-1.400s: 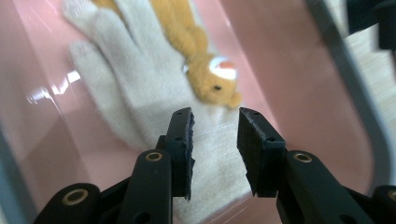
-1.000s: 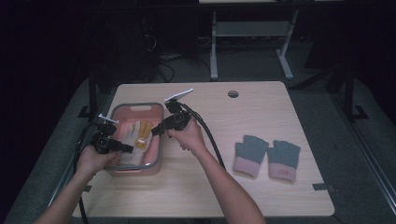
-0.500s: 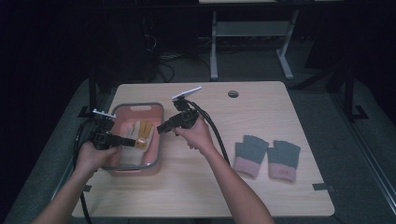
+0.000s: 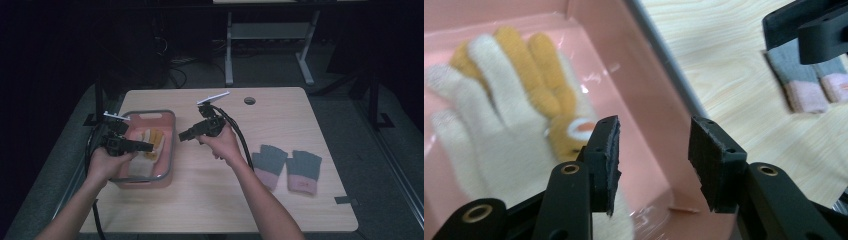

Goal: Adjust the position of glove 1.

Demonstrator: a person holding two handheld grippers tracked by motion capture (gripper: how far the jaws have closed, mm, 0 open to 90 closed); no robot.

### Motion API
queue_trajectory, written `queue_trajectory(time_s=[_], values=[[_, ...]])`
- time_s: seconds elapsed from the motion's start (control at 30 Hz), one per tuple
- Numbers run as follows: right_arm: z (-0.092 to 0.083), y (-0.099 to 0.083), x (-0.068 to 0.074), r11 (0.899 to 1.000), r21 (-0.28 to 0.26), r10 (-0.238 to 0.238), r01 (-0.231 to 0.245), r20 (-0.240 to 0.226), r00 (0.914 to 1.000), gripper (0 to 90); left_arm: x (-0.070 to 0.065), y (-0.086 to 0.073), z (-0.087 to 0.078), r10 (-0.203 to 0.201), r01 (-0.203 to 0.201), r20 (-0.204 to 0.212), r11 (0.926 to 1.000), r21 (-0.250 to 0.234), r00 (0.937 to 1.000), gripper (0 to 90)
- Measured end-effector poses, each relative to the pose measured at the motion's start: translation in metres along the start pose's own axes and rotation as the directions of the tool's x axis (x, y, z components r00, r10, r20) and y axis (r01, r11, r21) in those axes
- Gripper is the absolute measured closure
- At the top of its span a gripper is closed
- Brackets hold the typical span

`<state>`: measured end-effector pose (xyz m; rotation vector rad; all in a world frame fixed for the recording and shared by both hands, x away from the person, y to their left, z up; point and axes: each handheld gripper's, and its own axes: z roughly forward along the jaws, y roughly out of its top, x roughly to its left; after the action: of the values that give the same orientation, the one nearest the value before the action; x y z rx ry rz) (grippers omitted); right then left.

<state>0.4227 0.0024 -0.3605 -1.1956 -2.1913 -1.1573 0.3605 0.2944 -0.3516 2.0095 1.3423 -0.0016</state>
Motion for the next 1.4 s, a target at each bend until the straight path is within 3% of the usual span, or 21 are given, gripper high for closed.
queue_trajectory(time_s=[0.27, 0.97, 1.4], values=[[-0.017, -0.004, -0.005, 1.0, -0.014, 0.001, -0.001, 0.011, 0.9999, 56.0, -0.017, 0.007, 0.006, 0.035, -0.034, 0.043, 0.9993, -0.019, 0.9985, 54.4], [-0.062, -0.029, -0.024, 0.999, -0.047, 0.025, -0.023, 0.054, 0.9982, 52.7, -0.062, 0.023, 0.026, 0.106, -0.103, 0.099, 0.9942, -0.03, 0.9895, 50.1], [-0.09, -0.052, -0.039, 0.996, -0.074, 0.051, -0.044, 0.097, 0.994, 51.5, -0.091, 0.028, 0.04, 0.169, -0.166, 0.137, 0.9857, -0.027, 0.9762, 43.1]])
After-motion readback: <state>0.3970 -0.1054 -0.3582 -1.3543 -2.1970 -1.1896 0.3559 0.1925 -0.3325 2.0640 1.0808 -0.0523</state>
